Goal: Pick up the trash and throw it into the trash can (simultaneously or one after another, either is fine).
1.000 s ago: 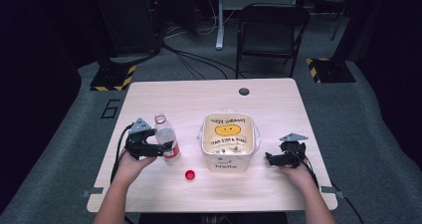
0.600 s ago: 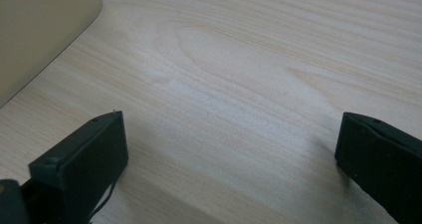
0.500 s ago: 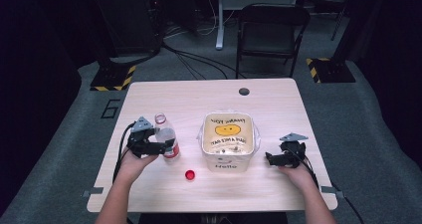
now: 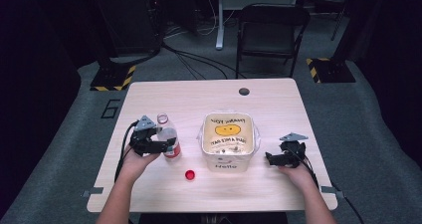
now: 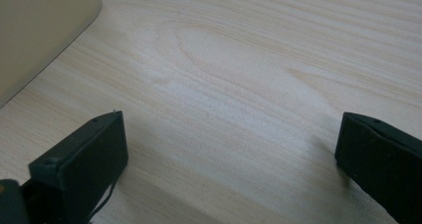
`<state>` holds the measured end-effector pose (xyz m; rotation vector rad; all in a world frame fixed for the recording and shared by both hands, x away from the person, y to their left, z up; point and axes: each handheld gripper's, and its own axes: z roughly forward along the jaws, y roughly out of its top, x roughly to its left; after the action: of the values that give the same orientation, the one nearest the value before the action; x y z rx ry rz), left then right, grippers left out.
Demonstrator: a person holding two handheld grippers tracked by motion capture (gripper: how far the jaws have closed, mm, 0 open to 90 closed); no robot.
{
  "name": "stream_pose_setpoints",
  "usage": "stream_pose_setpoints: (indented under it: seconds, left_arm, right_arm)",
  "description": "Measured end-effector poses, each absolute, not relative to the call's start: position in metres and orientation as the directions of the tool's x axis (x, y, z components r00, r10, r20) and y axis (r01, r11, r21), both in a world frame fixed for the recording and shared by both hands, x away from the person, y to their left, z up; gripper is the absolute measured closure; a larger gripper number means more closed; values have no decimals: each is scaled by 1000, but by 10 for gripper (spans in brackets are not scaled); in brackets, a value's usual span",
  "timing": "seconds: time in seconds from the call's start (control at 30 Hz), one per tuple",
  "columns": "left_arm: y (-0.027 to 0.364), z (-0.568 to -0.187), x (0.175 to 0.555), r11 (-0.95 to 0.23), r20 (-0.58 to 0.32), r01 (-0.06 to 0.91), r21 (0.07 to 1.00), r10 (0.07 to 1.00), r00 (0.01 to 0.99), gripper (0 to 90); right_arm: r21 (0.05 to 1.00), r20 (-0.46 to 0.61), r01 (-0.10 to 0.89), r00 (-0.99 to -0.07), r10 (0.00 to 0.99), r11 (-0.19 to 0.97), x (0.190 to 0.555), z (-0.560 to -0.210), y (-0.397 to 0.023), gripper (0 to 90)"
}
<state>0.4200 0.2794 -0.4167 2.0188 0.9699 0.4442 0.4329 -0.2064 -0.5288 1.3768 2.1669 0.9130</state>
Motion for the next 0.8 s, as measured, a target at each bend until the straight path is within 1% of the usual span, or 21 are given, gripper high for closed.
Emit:
stream_pose_setpoints:
  seconds: [0.33, 0.8]
  left_arm:
    - [276, -400, 416, -362, -26, 447, 818, 753, 657, 267]
    - [273, -383, 416, -351, -49, 457, 817, 747, 663, 268]
  right_arm:
    - [714, 3, 634, -425, 905, 296, 433, -529, -206, 0]
    - [714, 3, 634, -425, 905, 296, 433, -529, -206, 0]
